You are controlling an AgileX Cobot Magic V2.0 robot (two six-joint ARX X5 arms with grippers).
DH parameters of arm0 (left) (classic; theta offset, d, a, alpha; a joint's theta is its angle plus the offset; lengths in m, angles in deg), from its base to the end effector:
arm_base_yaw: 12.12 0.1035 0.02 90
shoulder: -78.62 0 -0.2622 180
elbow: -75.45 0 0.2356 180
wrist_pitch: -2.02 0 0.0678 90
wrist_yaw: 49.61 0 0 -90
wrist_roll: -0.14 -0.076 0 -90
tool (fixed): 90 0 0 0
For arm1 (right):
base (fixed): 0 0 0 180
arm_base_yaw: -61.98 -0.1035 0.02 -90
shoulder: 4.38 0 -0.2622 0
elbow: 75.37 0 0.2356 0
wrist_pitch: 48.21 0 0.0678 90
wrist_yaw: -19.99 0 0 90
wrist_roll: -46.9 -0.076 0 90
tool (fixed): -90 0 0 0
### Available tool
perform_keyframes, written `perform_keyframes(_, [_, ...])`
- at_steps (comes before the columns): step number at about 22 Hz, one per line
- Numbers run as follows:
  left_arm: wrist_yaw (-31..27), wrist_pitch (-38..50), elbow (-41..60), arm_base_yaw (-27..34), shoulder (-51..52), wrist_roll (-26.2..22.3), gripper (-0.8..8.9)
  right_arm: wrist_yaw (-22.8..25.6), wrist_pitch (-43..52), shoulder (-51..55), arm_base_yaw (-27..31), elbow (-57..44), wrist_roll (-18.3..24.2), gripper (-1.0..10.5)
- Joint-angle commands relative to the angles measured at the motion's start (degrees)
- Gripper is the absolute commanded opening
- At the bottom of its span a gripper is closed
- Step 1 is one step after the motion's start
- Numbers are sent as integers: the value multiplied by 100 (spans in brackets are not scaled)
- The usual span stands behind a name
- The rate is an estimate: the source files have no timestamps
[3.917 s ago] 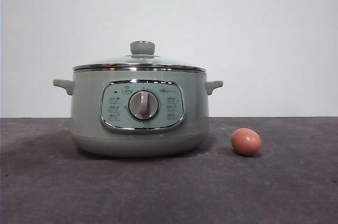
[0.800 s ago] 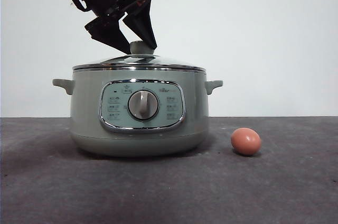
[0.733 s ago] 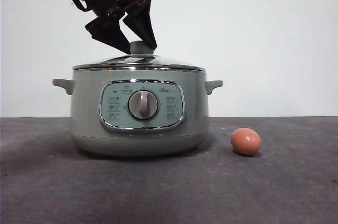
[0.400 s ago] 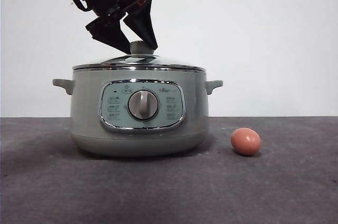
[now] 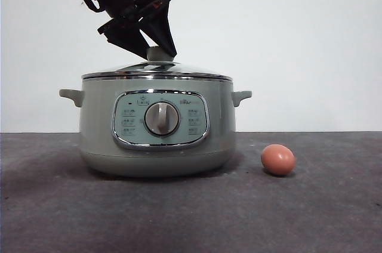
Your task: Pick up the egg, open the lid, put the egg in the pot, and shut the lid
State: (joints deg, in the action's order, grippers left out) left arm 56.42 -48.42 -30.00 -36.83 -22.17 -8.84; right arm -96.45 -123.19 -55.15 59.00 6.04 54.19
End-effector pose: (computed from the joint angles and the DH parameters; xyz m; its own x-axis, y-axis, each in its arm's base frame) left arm 0.3565 -0.1872 0.2793 0.4935 -0.5311 -0.6888 0.6713 0.7361 -0.0866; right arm 0.1521 0.0418 0.3317 0.6164 0.4780 -0.6258 -0.4502 0.8659 0.2179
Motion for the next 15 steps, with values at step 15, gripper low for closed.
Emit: perform_keyframes(15, [87, -133, -531, -15, -57, 192, -8, -15, 39, -9, -4, 26, -22, 629])
